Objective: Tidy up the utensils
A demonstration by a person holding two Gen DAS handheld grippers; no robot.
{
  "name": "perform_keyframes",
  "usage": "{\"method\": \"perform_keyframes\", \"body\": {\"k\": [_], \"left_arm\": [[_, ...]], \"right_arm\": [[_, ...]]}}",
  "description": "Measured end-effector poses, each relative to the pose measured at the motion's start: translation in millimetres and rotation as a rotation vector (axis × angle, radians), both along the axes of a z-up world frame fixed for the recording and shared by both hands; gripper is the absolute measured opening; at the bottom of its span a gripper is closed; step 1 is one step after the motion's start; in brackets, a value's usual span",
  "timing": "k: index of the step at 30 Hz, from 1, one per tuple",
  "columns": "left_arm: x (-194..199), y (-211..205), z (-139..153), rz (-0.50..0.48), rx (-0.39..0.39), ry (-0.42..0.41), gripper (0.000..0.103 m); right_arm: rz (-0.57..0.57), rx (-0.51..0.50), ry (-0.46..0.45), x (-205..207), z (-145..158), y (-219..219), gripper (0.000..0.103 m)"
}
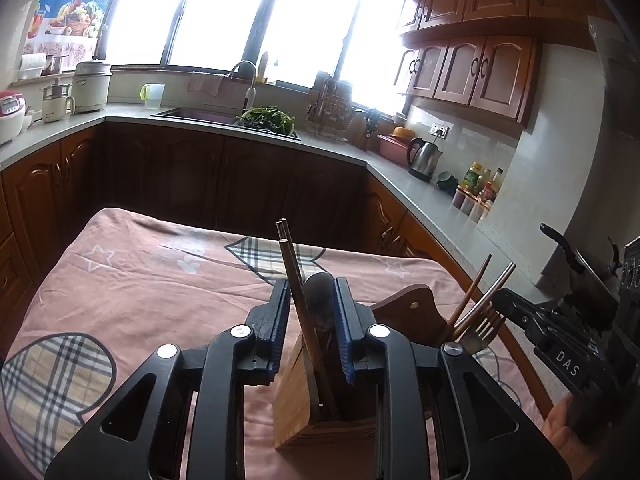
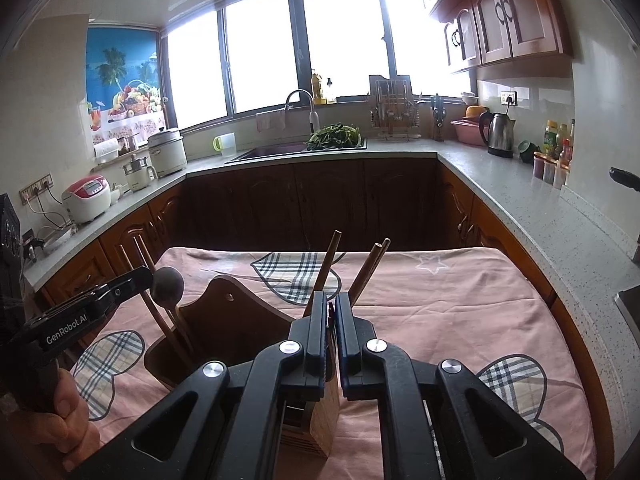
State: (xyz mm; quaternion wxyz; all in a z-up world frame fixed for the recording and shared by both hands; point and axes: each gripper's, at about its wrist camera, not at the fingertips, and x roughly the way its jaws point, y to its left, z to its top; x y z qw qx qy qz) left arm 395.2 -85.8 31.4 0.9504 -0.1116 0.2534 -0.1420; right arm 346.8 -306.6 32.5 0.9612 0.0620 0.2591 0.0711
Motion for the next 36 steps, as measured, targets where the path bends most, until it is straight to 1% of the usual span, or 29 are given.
{"method": "perform_keyframes", "body": {"k": [2, 6, 7, 8, 11, 13, 14, 15, 16, 17, 18, 19, 21, 22, 24, 26, 27, 36], "left_arm": [[-1.7, -0.2, 1.4, 0.0, -0.001, -0.003, 0.03], [-5.6, -1.6, 4.9, -0.001, -0.003, -0.009, 0.044], [-7.0, -2.4, 5.6, 0.0, -0.002, -0.011, 0.046], [-8.2, -2.8, 6.4, 0.0, 0.001, -0.013, 0.048], [-11.4, -3.9, 9.0, 0.001, 0.007, -0.018, 0.054], [-14.2, -3.2, 10.8, 0.004, 0.008, -0.021, 0.066], [-16.1, -2.7, 11.8, 0.009, 0.009, -0.023, 0.07], [-18.2, -2.0, 12.7, 0.015, 0.01, -0.027, 0.077], [-20.5, -1.0, 13.6, 0.021, 0.01, -0.032, 0.079], [-22.8, -0.1, 14.5, 0.026, 0.011, -0.035, 0.082], [-24.7, 0.7, 15.2, 0.032, 0.014, -0.035, 0.086], [-26.7, 1.9, 15.9, 0.037, 0.015, -0.035, 0.092], [-31.5, 4.2, 16.9, 0.046, 0.017, -0.038, 0.096], [-34.1, 5.4, 17.7, 0.048, 0.021, -0.04, 0.099], [-39.0, 8.1, 17.8, 0.056, 0.036, -0.034, 0.103], [-47.0, 12.4, 16.3, 0.063, 0.048, -0.027, 0.103], [-51.4, 15.5, 15.2, 0.064, 0.048, -0.023, 0.103], [-96.1, 47.2, 2.2, 0.083, -0.009, 0.03, 0.103]], "right_arm": [[-0.007, -0.001, -0.015, -2.6, 4.0, -0.4, 0.007], [-0.018, 0.011, -0.03, -5.1, 10.7, -4.7, 0.008], [-0.022, 0.014, -0.035, -6.1, 12.0, -5.8, 0.008], [-0.024, 0.016, -0.039, -7.2, 13.1, -6.7, 0.01], [-0.035, 0.019, -0.058, -11.6, 16.9, -9.2, 0.023], [-0.047, 0.018, -0.079, -15.8, 20.0, -11.1, 0.026], [-0.054, 0.018, -0.087, -17.8, 21.6, -12.1, 0.028], [-0.061, 0.023, -0.093, -19.7, 23.0, -13.6, 0.03], [-0.065, 0.031, -0.098, -21.3, 23.9, -15.8, 0.032], [-0.069, 0.04, -0.102, -22.9, 24.6, -18.0, 0.037], [-0.074, 0.047, -0.106, -24.5, 25.0, -20.3, 0.044], [-0.077, 0.051, -0.11, -26.3, 25.4, -21.9, 0.048], [-0.078, 0.056, -0.114, -30.1, 24.8, -23.6, 0.06], [-0.074, 0.065, -0.114, -32.2, 24.3, -24.5, 0.063], [-0.063, 0.089, -0.115, -37.6, 22.5, -26.0, 0.081], [-0.062, 0.106, -0.122, -45.9, 20.5, -27.0, 0.09], [-0.062, 0.114, -0.123, -50.9, 19.3, -26.7, 0.093], [-0.057, 0.183, -0.088, -92.7, 3.1, -28.7, 0.094]]}}
